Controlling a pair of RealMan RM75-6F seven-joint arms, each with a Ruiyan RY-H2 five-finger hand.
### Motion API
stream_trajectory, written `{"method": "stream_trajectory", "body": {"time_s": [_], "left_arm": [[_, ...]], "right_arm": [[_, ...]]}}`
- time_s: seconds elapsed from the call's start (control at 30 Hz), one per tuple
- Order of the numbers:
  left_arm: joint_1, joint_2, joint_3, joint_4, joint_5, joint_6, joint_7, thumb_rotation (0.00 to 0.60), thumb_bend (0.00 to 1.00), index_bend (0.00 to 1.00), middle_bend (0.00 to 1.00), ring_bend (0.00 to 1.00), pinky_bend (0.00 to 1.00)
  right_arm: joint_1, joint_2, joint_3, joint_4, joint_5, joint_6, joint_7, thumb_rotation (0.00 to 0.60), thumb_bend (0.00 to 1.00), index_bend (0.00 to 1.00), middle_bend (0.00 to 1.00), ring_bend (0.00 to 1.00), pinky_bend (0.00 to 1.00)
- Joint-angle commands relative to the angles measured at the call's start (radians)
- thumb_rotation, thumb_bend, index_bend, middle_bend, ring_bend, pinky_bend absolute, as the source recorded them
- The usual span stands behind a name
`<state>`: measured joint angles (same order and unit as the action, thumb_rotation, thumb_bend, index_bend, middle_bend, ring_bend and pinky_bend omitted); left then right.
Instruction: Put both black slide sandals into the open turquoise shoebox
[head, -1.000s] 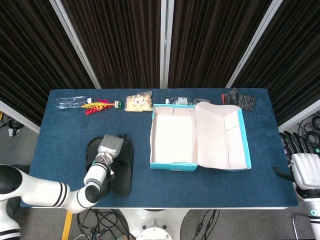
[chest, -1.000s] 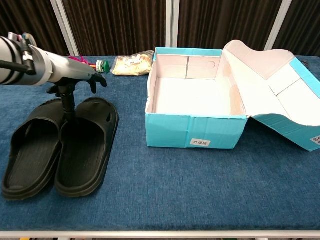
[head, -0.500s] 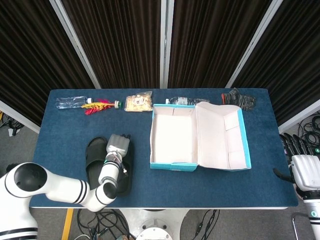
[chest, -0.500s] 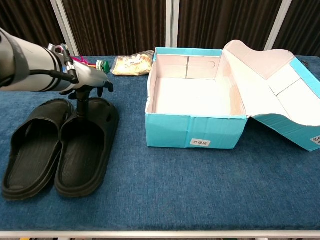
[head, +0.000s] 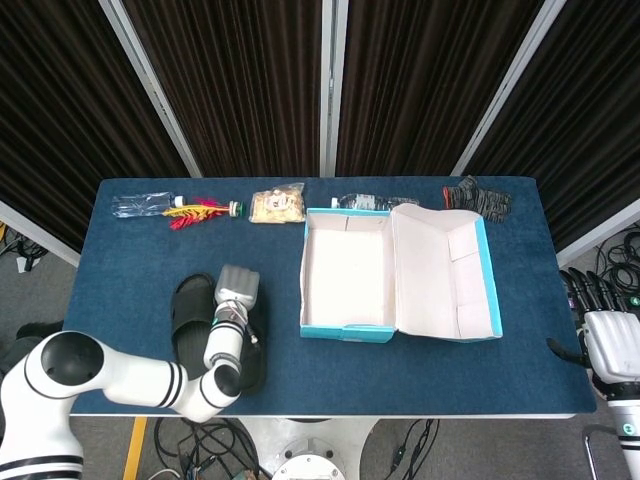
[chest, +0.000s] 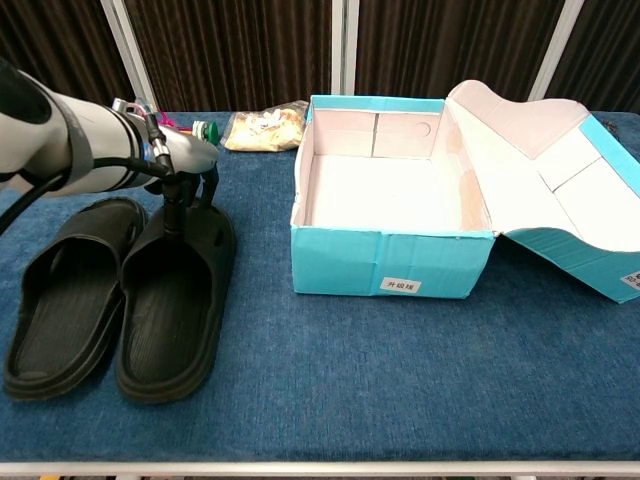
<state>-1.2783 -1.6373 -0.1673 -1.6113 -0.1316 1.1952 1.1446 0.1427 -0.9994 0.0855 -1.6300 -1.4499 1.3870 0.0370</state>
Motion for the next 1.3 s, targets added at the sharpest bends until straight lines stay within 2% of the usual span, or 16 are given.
{"method": "stream_trajectory", "body": {"time_s": [0.03,0.27,0.47,0.57,0.7,0.8,0.97,1.13,1.3], "left_arm": [[0.041,0.041,-0.014,-0.034,0.067,-0.017,-0.055,0.6,0.0,0.5,0.56,0.89,0.88],[0.141,0.177,-0.016,-0.144,0.257,0.007,-0.202,0.6,0.0,0.51,0.57,0.89,0.88],[0.221,0.281,-0.01,-0.19,0.398,0.025,-0.314,0.6,0.0,0.51,0.57,0.89,0.88],[0.27,0.338,-0.04,-0.194,0.465,-0.029,-0.43,0.6,0.0,0.51,0.57,0.89,0.88],[0.344,0.388,-0.149,-0.154,0.581,-0.216,-0.729,0.6,0.0,0.52,0.58,0.88,0.88],[0.374,0.355,-0.222,-0.074,0.704,-0.312,-0.93,0.6,0.0,0.56,0.58,0.87,0.88],[0.348,0.249,-0.3,0.081,0.851,-0.412,-1.146,0.6,0.0,0.57,0.58,0.83,0.87],[0.289,0.15,-0.365,0.207,0.917,-0.494,-1.306,0.6,0.0,0.57,0.58,0.8,0.85],[0.219,0.042,-0.391,0.344,0.963,-0.542,-1.403,0.6,0.0,0.57,0.58,0.75,0.83]], "right_arm": [[0.0,0.001,0.001,-0.001,0.001,0.001,0.0,0.6,0.07,0.0,0.06,0.0,0.1],[-0.001,0.006,0.002,-0.005,-0.003,0.006,-0.001,0.6,0.07,0.0,0.06,0.0,0.1],[-0.002,0.007,0.001,-0.007,-0.007,0.01,-0.002,0.6,0.07,0.0,0.06,0.0,0.1],[-0.002,0.008,0.001,-0.009,-0.009,0.012,-0.006,0.6,0.07,0.0,0.06,0.0,0.1],[0.0,0.013,0.001,-0.018,-0.013,0.011,-0.014,0.6,0.07,0.0,0.06,0.0,0.1],[0.001,0.02,0.002,-0.028,-0.017,0.013,-0.024,0.6,0.07,0.0,0.06,0.0,0.1],[0.006,0.039,0.002,-0.052,-0.022,0.008,-0.036,0.6,0.07,0.0,0.06,0.0,0.1],[0.012,0.055,0.001,-0.071,-0.033,0.003,-0.044,0.6,0.07,0.0,0.06,0.0,0.1],[0.018,0.067,0.001,-0.085,-0.041,-0.001,-0.052,0.6,0.07,0.0,0.06,0.0,0.1]]}}
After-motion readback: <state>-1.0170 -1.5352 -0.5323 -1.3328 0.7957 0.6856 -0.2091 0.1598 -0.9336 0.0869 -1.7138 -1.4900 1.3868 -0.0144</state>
